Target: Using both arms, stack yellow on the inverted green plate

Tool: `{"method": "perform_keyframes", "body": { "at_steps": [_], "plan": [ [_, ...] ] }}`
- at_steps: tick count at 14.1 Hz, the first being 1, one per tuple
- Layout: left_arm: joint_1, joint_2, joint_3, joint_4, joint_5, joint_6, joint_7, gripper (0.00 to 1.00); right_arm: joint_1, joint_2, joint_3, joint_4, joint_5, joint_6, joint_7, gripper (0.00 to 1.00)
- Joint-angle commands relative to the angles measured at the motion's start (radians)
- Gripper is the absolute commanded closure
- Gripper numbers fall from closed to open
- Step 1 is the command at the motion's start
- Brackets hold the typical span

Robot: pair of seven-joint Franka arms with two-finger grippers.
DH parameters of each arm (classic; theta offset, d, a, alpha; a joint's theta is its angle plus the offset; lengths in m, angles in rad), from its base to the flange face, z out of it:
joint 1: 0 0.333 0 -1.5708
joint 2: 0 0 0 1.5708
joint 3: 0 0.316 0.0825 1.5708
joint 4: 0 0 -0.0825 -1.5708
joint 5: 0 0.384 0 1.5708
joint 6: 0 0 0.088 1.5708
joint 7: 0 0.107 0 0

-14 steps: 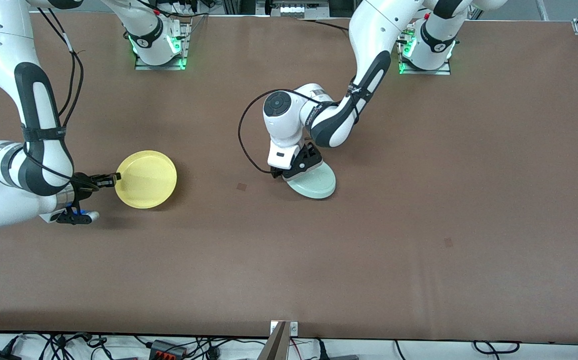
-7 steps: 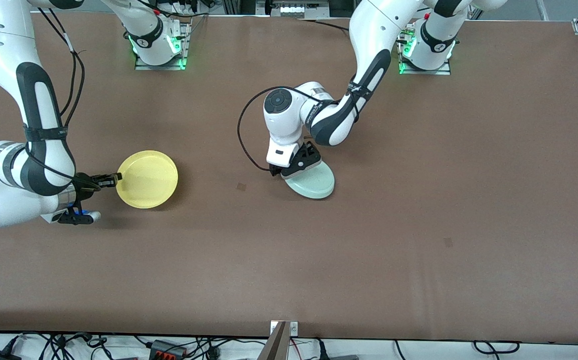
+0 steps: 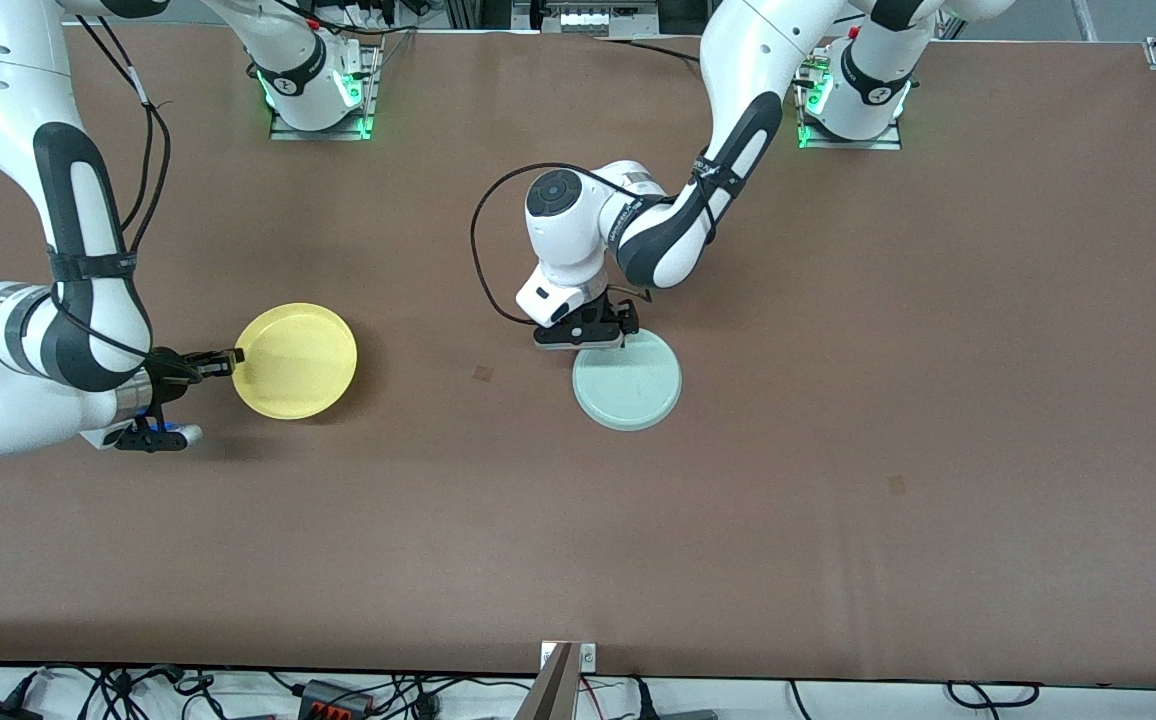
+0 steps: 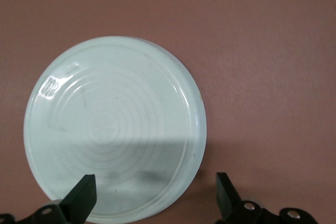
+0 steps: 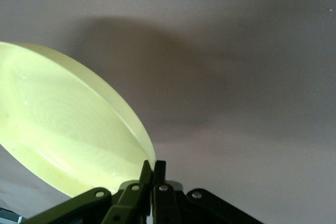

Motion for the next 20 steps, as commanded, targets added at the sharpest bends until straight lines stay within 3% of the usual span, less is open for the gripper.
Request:
{"method": "perform_keyframes", "body": {
  "at_steps": [1, 3, 6, 12, 14, 16, 20],
  "plan": [
    [0.0, -0.032, -0.004, -0.034, 0.014, -0.009, 0.12, 0.0, 0.001, 0.002, 0.003, 0.019, -0.012, -0.016, -0.01, 1.0],
    [0.01, -0.073, -0.005, -0.034, 0.014, -0.052, 0.134, 0.0, 0.029, -0.006, 0.006, 0.05, -0.002, -0.033, 0.016, 1.0],
    [0.063, -0.17, -0.007, -0.032, 0.014, -0.216, 0.156, 0.0, 0.121, -0.005, 0.008, 0.094, 0.036, -0.067, 0.106, 1.0],
    [0.273, -0.333, -0.012, -0.035, 0.011, -0.444, 0.501, 0.0, 0.348, 0.037, 0.008, 0.113, 0.197, 0.02, 0.235, 1.0],
    [0.361, -0.379, -0.015, -0.038, -0.001, -0.457, 0.619, 0.0, 0.421, 0.058, 0.008, 0.111, 0.279, 0.065, 0.328, 1.0],
    [0.436, -0.416, -0.016, -0.06, -0.019, -0.459, 0.741, 0.0, 0.5, 0.077, 0.008, 0.11, 0.298, 0.161, 0.368, 1.0],
    [0.571, -0.564, -0.021, -0.204, -0.22, -0.455, 0.827, 0.02, 0.622, 0.121, 0.008, 0.11, 0.304, 0.308, 0.528, 1.0]
  ]
}}
